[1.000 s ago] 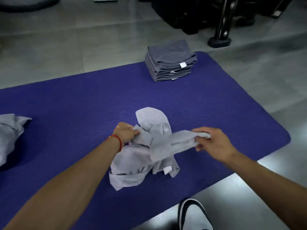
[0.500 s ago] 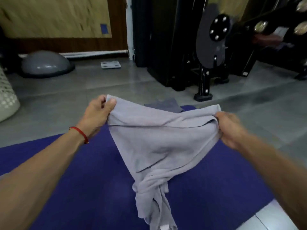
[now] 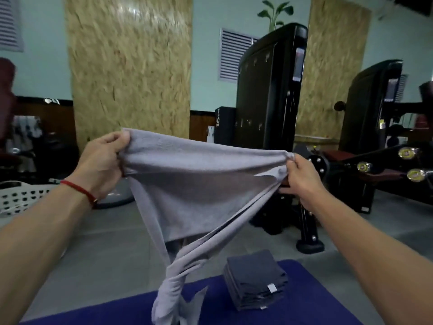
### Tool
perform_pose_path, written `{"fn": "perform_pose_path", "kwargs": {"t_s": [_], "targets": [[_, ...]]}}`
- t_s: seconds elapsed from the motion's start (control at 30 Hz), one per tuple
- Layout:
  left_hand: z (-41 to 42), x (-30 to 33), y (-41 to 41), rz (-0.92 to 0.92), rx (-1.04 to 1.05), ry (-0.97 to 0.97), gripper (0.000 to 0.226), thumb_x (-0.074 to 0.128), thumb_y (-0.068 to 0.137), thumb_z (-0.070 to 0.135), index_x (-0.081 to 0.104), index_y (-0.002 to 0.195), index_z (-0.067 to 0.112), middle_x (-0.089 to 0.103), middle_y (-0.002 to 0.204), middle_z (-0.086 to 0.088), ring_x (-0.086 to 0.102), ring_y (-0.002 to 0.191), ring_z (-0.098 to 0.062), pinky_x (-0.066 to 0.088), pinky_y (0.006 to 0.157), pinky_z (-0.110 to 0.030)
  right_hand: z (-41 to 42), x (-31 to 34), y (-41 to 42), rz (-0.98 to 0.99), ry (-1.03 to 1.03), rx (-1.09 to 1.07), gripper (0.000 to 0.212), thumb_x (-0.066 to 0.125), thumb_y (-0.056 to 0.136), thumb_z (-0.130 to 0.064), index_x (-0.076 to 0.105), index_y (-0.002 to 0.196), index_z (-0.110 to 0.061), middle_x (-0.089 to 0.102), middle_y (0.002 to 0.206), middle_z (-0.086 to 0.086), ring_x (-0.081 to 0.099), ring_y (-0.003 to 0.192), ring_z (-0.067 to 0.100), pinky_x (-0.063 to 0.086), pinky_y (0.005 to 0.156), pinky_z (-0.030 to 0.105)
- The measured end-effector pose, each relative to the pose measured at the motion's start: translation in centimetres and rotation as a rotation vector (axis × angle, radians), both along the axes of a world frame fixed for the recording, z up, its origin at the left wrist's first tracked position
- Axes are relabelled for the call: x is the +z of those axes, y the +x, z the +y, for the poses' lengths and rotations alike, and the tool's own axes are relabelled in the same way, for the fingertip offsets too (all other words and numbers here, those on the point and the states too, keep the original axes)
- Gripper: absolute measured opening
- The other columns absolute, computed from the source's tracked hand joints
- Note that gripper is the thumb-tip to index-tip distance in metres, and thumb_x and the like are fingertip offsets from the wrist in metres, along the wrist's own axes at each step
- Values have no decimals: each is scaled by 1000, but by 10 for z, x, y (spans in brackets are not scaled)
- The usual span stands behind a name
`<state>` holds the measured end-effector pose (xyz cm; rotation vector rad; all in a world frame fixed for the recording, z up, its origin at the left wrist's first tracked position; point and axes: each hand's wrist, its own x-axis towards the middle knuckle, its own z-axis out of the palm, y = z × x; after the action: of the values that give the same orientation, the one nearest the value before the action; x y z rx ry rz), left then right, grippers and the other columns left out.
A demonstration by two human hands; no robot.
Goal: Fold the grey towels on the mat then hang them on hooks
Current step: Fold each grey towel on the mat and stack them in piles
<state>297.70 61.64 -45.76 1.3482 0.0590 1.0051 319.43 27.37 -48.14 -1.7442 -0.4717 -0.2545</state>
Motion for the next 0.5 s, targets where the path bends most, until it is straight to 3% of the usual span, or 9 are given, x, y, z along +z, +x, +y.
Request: {"fn": "perform_pose_path", "kwargs": {"t_s": [0.07, 0.13, 0.2, 0.3, 0.4, 0.5], "targets": [[9, 16, -6, -75, 210, 162, 15, 67, 96, 30, 71, 91, 17, 67, 89, -4, 61, 78, -13, 52, 66, -25, 10, 19, -5, 69, 107, 80, 30, 31, 111, -25, 61, 113, -29, 71, 106, 4, 71, 91, 27, 60, 62, 39], [9, 27, -13, -169, 383, 283, 13, 71, 94, 29, 74, 96, 16, 71, 93, -3, 61, 81, -9, 52, 74, -25, 20, 26, -7, 84, 179, 113, 32, 30, 112, -21, 60, 105, -29, 70, 102, 4, 70, 88, 25, 58, 60, 37], [6, 33, -16, -241, 454, 325, 14, 72, 93, 27, 75, 99, 15, 72, 95, -4, 61, 82, -7, 52, 77, -25, 27, 23, -3, -9, 115, 65, 33, 32, 111, -24, 63, 103, -32, 69, 108, 8, 70, 93, 27, 62, 60, 41], [6, 37, -20, -285, 585, 358, 16, 72, 91, 32, 76, 94, 17, 70, 86, 2, 59, 77, -4, 52, 73, -24, 31, 16, -1, -160, 74, -4, 29, 37, 110, -31, 63, 117, -42, 62, 119, 9, 68, 98, 31, 64, 64, 51], [8, 38, -26, -282, 725, 442, 22, 72, 91, 35, 77, 99, 15, 70, 85, 6, 59, 75, 2, 51, 74, -21, 30, 14, 4, -221, 133, 0, 28, 42, 109, -31, 61, 128, -38, 61, 121, 9, 70, 92, 28, 64, 63, 51], [10, 38, -25, -283, 757, 507, 23, 70, 93, 33, 77, 104, 15, 72, 91, 5, 60, 79, 5, 50, 77, -18, 28, 7, 15, -185, 158, 25, 26, 43, 108, -27, 67, 104, -20, 68, 103, 22, 74, 76, 30, 63, 63, 47]]}}
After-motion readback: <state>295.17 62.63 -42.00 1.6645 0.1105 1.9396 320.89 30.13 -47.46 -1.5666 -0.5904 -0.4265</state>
